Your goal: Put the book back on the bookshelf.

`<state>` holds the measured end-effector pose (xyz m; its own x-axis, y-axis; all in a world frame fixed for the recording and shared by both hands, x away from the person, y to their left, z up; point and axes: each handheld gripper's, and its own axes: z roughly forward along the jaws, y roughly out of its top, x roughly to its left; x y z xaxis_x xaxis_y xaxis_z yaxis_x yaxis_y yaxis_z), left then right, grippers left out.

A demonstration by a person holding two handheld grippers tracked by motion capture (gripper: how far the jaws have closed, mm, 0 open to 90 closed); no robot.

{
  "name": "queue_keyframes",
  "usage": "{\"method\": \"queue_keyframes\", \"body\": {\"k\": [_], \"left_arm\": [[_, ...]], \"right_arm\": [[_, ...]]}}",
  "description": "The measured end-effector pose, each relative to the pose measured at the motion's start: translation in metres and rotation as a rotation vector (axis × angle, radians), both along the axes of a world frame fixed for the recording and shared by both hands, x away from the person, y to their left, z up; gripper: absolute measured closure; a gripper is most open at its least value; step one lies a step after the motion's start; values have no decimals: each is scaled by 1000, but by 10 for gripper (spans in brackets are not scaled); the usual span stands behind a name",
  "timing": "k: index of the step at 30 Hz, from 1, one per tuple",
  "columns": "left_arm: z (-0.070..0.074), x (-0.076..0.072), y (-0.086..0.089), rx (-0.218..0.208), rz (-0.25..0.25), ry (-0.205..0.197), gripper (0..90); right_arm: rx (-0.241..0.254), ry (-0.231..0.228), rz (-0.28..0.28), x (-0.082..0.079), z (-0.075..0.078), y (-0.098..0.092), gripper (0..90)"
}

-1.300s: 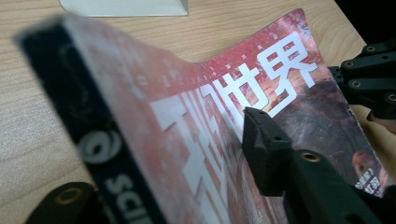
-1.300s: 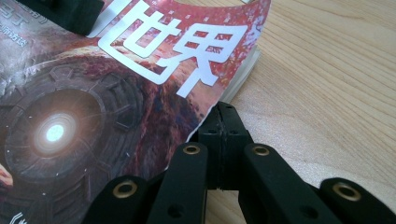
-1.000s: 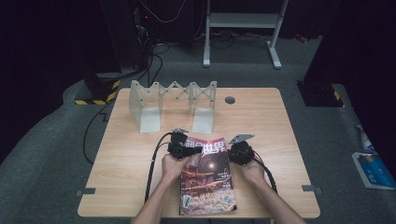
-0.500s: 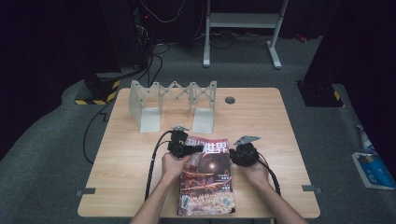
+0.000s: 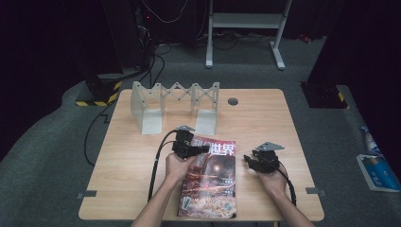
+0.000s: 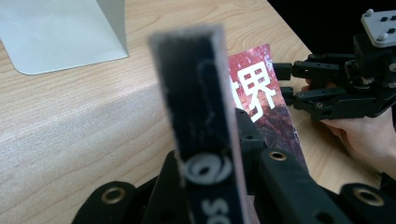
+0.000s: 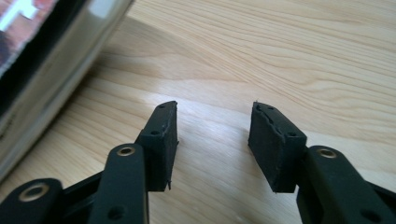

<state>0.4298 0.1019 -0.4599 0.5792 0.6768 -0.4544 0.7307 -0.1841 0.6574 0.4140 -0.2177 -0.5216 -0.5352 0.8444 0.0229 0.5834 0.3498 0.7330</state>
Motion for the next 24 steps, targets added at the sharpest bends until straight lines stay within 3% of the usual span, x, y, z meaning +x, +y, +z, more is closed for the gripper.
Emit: {"method": "queue_keyframes", "body": {"k": [8,12,18,24], "left_arm": [[6,-2,4,-27,0,12,831],[12,-4,5,-23,-7,2,833],[27,-9,2,-25,-23,-37,836],[32,-13,3,-37,-26,-46,837]], "right_arm": [[-21,-90,-7,-7,-7,-5,451],[10,-95,-17,-8,-10,-7,436],[10,-108,-18,-9,-11,-8,434],[19,-113,-23,-11,-12,-7,429]]}}
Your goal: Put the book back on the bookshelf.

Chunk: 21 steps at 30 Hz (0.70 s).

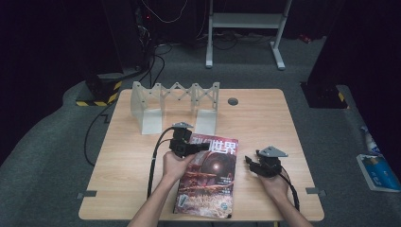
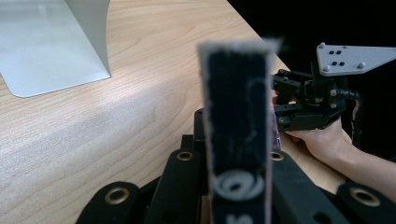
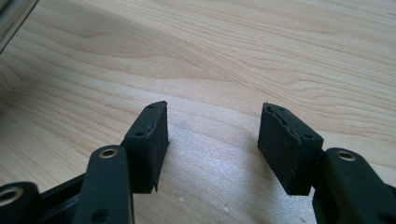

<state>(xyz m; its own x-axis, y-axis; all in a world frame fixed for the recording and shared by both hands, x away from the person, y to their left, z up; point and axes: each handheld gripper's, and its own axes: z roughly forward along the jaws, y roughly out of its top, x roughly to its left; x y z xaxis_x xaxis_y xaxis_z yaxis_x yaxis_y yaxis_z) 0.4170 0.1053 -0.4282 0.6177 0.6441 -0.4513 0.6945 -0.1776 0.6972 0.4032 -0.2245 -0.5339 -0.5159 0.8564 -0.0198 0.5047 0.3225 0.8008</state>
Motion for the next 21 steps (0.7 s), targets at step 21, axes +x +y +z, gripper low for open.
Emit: {"method": "queue_keyframes", "body": {"k": [21], "left_arm": [[44,-11,-20,21,-67,-105,836]], "right_arm": [[-38,-32,3,-4,0,2,434]]}}
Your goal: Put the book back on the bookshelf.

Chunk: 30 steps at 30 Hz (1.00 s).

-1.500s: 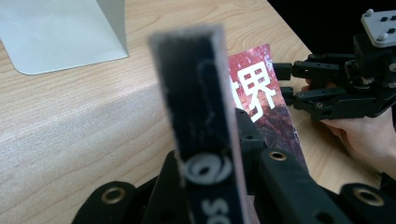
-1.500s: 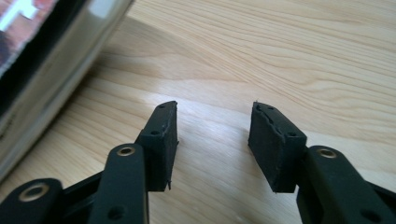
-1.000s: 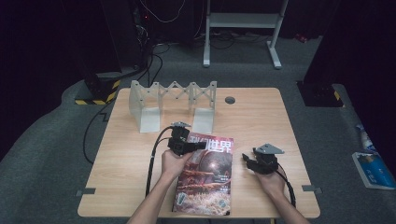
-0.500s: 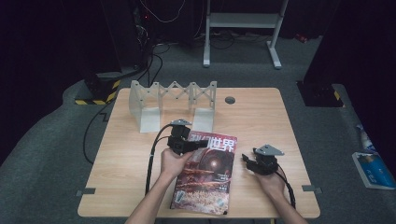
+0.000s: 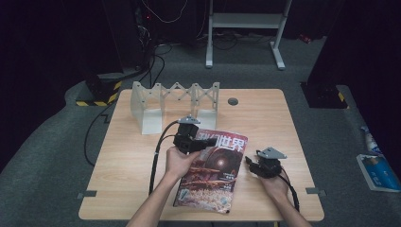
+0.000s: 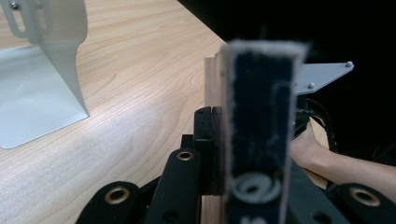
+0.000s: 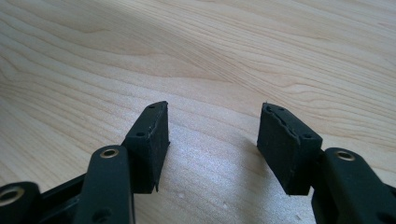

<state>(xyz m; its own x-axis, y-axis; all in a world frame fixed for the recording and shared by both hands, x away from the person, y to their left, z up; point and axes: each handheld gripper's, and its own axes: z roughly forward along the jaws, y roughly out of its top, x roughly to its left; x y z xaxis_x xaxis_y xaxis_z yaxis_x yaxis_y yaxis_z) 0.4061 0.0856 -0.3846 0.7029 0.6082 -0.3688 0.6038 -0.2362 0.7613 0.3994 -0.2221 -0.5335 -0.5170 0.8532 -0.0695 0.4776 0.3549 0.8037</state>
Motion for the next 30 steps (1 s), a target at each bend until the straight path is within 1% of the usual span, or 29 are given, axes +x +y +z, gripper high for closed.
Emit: {"method": "queue_keyframes", "body": {"k": [6,12,18,24,30], "left_arm": [[11,-2,-4,2,-13,-22,836],[23,0,-6,14,-19,-42,835],[32,1,-8,8,-31,-42,835],[40,2,-13,20,-43,-58,836],[47,4,-13,34,-40,-71,835]], "right_arm": [[0,-1,2,0,0,0,435],[0,-2,1,0,0,-1,435],[0,-3,1,0,0,-1,436],[1,-4,2,0,0,-1,436],[0,-2,1,-1,0,-1,436]]}}
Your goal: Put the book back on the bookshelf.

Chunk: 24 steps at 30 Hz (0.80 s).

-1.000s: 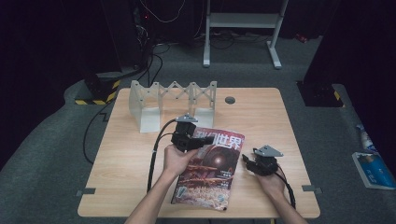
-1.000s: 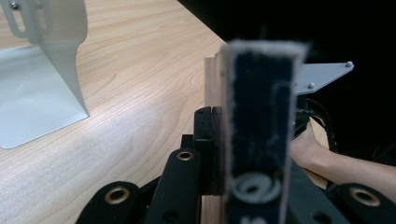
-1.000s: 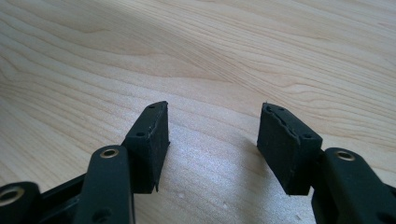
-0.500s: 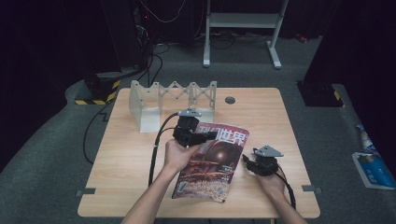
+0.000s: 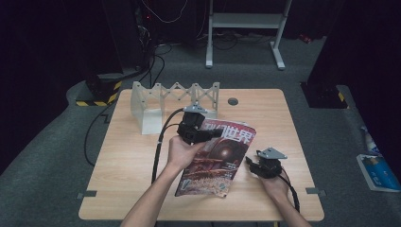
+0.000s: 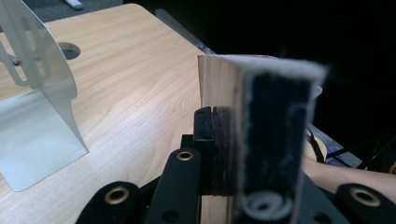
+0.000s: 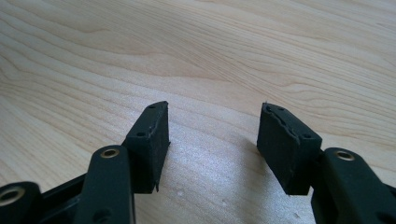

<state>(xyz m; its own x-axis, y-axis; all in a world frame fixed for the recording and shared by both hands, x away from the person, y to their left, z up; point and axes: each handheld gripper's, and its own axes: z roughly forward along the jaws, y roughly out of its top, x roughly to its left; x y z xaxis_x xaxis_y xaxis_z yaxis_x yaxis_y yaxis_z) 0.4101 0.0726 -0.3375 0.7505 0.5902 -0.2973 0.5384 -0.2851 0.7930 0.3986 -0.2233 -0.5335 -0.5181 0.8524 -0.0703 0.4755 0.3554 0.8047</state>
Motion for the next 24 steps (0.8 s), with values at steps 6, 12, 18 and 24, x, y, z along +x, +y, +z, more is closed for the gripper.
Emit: {"method": "queue_keyframes", "body": {"k": [6,12,18,24], "left_arm": [[10,1,3,25,6,-19,835],[22,2,9,63,23,-40,835],[34,1,17,94,49,-52,834],[42,1,27,123,72,-56,834]], "right_arm": [[1,-1,0,0,0,0,436],[-2,-4,0,0,0,0,436],[1,-1,-3,0,0,0,436],[-1,-2,-2,0,0,0,435]]}}
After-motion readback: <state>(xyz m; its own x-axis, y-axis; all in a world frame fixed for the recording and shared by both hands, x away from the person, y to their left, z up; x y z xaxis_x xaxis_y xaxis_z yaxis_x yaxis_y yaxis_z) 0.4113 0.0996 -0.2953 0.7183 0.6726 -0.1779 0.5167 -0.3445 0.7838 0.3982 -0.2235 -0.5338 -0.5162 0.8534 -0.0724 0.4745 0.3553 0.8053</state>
